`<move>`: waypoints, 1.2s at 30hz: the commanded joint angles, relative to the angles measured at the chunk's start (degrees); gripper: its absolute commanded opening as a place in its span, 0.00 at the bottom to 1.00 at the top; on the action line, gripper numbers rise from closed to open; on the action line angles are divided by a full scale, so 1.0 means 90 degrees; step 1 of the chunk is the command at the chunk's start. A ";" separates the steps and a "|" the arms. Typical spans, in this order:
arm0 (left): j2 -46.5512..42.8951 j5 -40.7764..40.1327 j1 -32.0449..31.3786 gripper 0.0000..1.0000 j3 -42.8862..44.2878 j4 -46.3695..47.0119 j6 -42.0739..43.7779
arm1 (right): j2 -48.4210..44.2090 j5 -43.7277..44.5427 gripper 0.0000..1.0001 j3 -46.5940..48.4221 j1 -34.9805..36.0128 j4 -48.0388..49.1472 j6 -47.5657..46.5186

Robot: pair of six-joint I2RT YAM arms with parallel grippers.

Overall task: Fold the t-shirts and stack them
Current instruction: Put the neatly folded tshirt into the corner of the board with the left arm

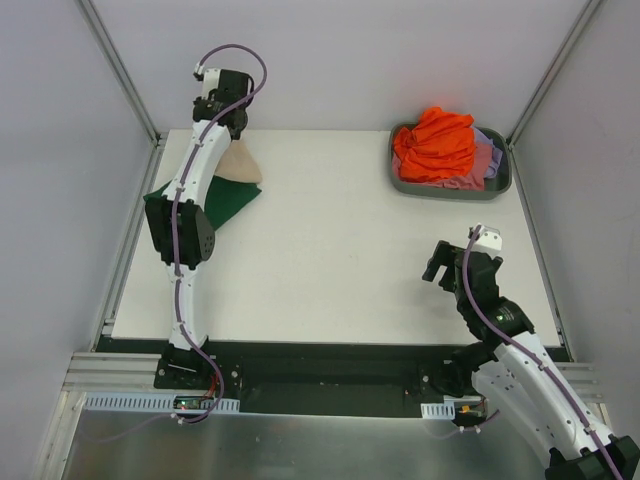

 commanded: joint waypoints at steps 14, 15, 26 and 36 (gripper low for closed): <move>-0.1477 0.0583 0.0873 0.00 -0.1803 -0.0098 -0.1227 | 0.0018 0.0060 0.96 0.0242 -0.0014 0.0120 0.0024; -0.1496 0.0689 0.0941 0.00 -0.1951 -0.0098 -0.1295 | 0.0008 0.0051 0.96 0.0232 -0.0004 0.0120 0.0024; -0.1731 0.2067 0.1810 0.00 -0.3494 -0.0137 -0.1998 | 0.0164 0.0060 0.96 0.0271 -0.0014 0.0120 0.0015; -0.1477 0.1951 0.2055 0.44 -0.4110 -0.0146 -0.1999 | 0.0116 0.0011 0.96 0.0242 -0.0014 0.0120 0.0034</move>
